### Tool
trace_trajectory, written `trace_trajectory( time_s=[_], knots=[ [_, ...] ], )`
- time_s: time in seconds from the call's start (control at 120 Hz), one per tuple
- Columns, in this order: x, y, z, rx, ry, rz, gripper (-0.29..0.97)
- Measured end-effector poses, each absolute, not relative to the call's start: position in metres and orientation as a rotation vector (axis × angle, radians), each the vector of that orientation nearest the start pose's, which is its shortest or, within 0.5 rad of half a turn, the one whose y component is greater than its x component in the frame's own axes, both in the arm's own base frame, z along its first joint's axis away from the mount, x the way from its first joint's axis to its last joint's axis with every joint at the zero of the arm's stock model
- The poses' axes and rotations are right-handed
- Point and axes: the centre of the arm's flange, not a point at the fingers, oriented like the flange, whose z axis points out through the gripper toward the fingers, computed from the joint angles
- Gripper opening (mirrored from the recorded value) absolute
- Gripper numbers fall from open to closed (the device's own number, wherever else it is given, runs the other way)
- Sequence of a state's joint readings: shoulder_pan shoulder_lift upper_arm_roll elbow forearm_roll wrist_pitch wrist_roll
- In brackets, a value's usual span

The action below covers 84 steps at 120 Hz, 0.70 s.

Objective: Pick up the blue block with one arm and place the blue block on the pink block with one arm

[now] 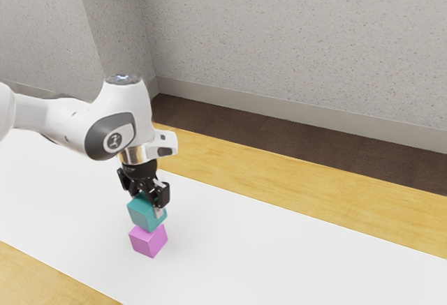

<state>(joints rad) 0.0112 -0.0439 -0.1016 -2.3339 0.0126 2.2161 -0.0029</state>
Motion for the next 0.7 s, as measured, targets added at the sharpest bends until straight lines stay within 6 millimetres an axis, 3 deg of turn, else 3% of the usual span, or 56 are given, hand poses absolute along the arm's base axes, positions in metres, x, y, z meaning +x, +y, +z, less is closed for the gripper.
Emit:
trace_trajectory(
  time_s=[0.183, 0.7],
  knots=[
    [0.481, -0.023, 0.346, -3.123, 0.076, 0.125, 0.38],
    [0.472, -0.032, 0.348, -3.131, 0.09, 0.123, 0.38]
  ],
)
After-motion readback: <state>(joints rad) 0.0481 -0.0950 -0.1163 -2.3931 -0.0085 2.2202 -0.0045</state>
